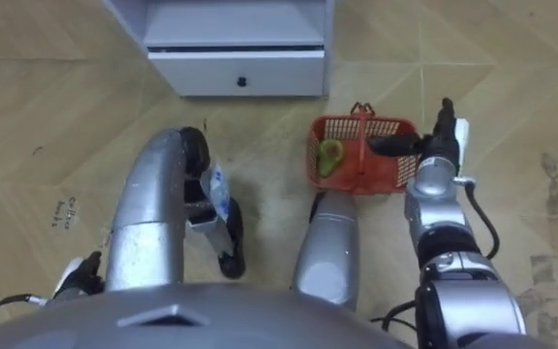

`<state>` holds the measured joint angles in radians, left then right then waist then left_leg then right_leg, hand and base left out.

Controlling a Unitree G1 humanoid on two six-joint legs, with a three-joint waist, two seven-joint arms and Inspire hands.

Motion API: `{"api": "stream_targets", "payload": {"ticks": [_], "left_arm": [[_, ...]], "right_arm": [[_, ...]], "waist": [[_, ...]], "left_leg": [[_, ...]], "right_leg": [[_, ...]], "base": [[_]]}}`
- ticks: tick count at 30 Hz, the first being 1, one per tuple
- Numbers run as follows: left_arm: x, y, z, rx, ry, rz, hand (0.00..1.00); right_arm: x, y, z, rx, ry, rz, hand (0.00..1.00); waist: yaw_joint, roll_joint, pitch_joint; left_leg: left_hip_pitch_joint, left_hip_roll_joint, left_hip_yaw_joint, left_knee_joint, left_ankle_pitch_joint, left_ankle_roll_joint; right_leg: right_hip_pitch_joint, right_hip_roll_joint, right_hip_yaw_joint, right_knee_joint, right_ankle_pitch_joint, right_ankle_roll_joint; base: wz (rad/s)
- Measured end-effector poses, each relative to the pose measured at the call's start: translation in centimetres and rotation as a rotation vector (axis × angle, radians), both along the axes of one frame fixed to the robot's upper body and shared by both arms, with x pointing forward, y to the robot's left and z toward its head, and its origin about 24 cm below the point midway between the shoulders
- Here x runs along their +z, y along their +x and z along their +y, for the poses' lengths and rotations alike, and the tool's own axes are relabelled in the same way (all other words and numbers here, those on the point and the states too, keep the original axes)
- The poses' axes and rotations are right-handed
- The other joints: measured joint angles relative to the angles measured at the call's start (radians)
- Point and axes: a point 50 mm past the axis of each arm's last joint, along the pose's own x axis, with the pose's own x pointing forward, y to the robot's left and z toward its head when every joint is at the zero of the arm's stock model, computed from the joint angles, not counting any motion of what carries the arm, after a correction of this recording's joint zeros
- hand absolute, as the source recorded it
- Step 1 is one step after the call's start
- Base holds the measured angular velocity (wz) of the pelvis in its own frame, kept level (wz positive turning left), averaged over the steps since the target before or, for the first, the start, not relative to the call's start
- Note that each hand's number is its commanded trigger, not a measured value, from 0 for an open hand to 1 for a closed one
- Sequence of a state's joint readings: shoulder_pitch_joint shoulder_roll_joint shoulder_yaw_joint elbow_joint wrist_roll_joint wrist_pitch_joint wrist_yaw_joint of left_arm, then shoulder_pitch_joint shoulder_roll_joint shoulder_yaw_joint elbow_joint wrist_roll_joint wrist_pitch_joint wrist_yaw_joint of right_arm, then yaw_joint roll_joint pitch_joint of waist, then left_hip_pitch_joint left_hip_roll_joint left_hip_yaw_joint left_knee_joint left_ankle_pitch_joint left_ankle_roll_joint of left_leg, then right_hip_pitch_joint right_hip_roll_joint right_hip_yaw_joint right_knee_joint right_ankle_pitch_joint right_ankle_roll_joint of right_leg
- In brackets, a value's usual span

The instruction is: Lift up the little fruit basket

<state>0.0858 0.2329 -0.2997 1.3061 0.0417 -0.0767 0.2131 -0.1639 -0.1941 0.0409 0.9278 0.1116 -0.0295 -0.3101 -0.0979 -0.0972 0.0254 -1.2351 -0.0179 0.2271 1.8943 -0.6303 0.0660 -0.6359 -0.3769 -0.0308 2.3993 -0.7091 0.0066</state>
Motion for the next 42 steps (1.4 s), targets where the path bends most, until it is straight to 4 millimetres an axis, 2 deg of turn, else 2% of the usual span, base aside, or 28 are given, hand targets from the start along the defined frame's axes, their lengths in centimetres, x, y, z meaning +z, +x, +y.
{"api": "stream_targets", "payload": {"ticks": [1, 2, 3, 4, 5, 6, 7, 8, 11, 14, 15, 18, 21, 27, 30, 35, 42], "left_arm": [[0.0, -0.5, 0.2, 0.013, 0.0, 0.004, 0.0], [0.0, -0.7, 0.2, 0.013, -0.004, 0.01, 0.0], [-0.2, -0.2, -0.8, 0.014, -0.034, -0.001, 0.0], [-0.1, 0.1, -0.5, 0.009, -0.045, -0.011, 0.0], [0.0, 0.0, -0.2, 0.009, -0.041, -0.01, 0.0], [0.1, -0.2, 0.3, 0.022, -0.04, -0.001, 0.0], [0.0, -0.6, 0.3, 0.027, -0.041, 0.011, 0.0], [0.0, -0.7, 0.3, 0.017, -0.043, 0.019, 0.0], [0.0, 0.7, 0.0, -0.018, -0.054, -0.004, 0.0], [0.1, 1.5, -0.2, -0.031, -0.058, -0.022, 0.0], [0.1, 1.6, -0.3, -0.033, -0.06, -0.024, 0.0], [0.0, 1.5, -0.5, -0.015, -0.07, -0.025, 0.0], [0.0, 1.3, -0.5, 0.0, -0.074, -0.025, 0.0], [-0.1, 1.0, -0.7, -0.001, -0.095, -0.011, 0.0], [-0.1, 1.0, -0.7, 0.0, -0.095, -0.006, 0.0], [-0.2, 0.8, -0.8, -0.017, -0.102, 0.012, 0.0], [-0.3, 0.7, -1.2, -0.039, -0.109, 0.03, 0.0]], "right_arm": [[0.1, 0.1, 0.1, 0.008, 0.007, -0.007, 0.0], [0.2, 0.3, 0.1, 0.01, 0.007, -0.015, 0.0], [1.0, 1.2, -0.6, 0.02, -0.018, -0.038, 0.0], [1.2, 1.4, -0.6, 0.026, -0.025, -0.043, 0.0], [1.1, 1.4, -0.3, 0.033, -0.021, -0.042, 0.0], [0.9, 1.5, 0.5, 0.061, -0.013, -0.042, 0.0], [1.0, 1.6, 0.8, 0.081, -0.018, -0.057, 0.0], [1.1, 1.7, 0.8, 0.089, -0.026, -0.068, 0.0], [1.7, 2.3, 0.2, 0.088, -0.039, -0.085, 0.0], [1.5, 2.2, 0.0, 0.104, -0.026, -0.07, 0.0], [1.4, 2.0, 0.0, 0.109, -0.02, -0.06, 0.0], [0.9, 1.6, -0.1, 0.095, -0.011, -0.033, 0.0], [0.8, 1.5, -0.1, 0.092, -0.002, -0.022, 0.0], [1.2, 2.3, 0.3, 0.12, -0.008, -0.039, 0.0], [1.9, 3.3, 0.9, 0.157, -0.019, -0.065, 0.0], [2.5, 4.1, 1.7, 0.199, -0.024, -0.099, 0.0], [1.9, 3.9, 3.0, 0.263, -0.009, -0.075, 0.0]], "waist": [[-0.007, 0.001, -0.0093], [-0.009, 0.0, -0.0059], [0.017, 0.04, 0.0036], [0.022, 0.032, 0.0067], [0.025, 0.018, 0.0086], [0.029, -0.007, 0.0057], [0.029, -0.004, -0.0035], [0.03, -0.006, -0.0038], [0.024, -0.008, 0.003], [0.025, 0.011, 0.0103], [0.029, 0.024, 0.0132], [0.042, 0.05, 0.0112], [0.055, 0.053, 0.0143], [0.081, 0.052, 0.0141], [0.091, 0.049, 0.0111], [0.109, 0.041, 0.0107], [0.131, 0.062, 0.0135]], "left_leg": [[-0.026, -0.015, -0.007, 0.052, -0.003, -0.006], [-0.037, -0.02, -0.004, 0.08, -0.01, -0.012], [-0.076, -0.01, -0.009, 0.072, -0.02, -0.019], [-0.109, -0.016, 0.032, -0.001, -0.009, -0.014], [-0.119, -0.022, 0.042, -0.018, 0.011, -0.011], [-0.131, -0.048, 0.037, -0.049, 0.04, -0.022], [-0.129, -0.065, 0.02, -0.056, 0.056, -0.032], [-0.126, -0.066, 0.014, -0.052, 0.055, -0.029], [-0.122, -0.061, 0.015, -0.047, 0.049, -0.018], [-0.116, -0.055, 0.021, -0.047, 0.039, -0.011], [-0.115, -0.047, 0.024, -0.047, 0.038, -0.009], [-0.116, -0.044, 0.032, -0.056, 0.041, -0.014], [-0.122, -0.047, 0.032, -0.066, 0.048, -0.028], [-0.129, -0.046, 0.021, -0.071, 0.057, -0.043], [-0.131, -0.042, 0.02, -0.07, 0.061, -0.039], [-0.133, -0.042, 0.02, -0.068, 0.064, -0.033], [-0.133, -0.041, 0.022, -0.07, 0.064, -0.032]], "right_leg": [[0.034, 0.013, 0.003, 0.03, -0.029, 0.003], [0.039, 0.026, 0.006, 0.049, -0.045, 0.0], [0.023, 0.062, 0.006, 0.048, -0.035, 0.016], [0.022, 0.063, 0.002, 0.035, -0.034, 0.021], [0.028, 0.066, 0.004, 0.027, -0.033, 0.022], [0.046, 0.069, 0.006, 0.007, -0.03, 0.02], [0.063, 0.082, 0.004, -0.013, -0.028, 0.018], [0.067, 0.087, 0.003, -0.019, -0.027, 0.019], [0.071, 0.087, -0.001, -0.04, -0.026, 0.02], [0.074, 0.085, 0.003, -0.047, -0.028, 0.023], [0.072, 0.086, 0.004, -0.046, -0.028, 0.021], [0.061, 0.082, 0.01, -0.044, -0.029, 0.02], [0.056, 0.082, 0.011, -0.045, -0.029, 0.019], [0.056, 0.089, -0.012, -0.048, -0.03, 0.019], [0.058, 0.089, -0.02, -0.047, -0.03, 0.019], [0.059, 0.088, -0.03, -0.049, -0.03, 0.019], [0.057, 0.086, -0.03, -0.049, -0.029, 0.019]], "base": [[0.14], [-0.07], [-0.08], [-0.21], [-0.17], [-0.33], [-0.32], [-0.16], [0.01], [-0.06], [-0.04], [0.0], [0.05], [0.08], [0.05], [0.04], [0.0]]}}
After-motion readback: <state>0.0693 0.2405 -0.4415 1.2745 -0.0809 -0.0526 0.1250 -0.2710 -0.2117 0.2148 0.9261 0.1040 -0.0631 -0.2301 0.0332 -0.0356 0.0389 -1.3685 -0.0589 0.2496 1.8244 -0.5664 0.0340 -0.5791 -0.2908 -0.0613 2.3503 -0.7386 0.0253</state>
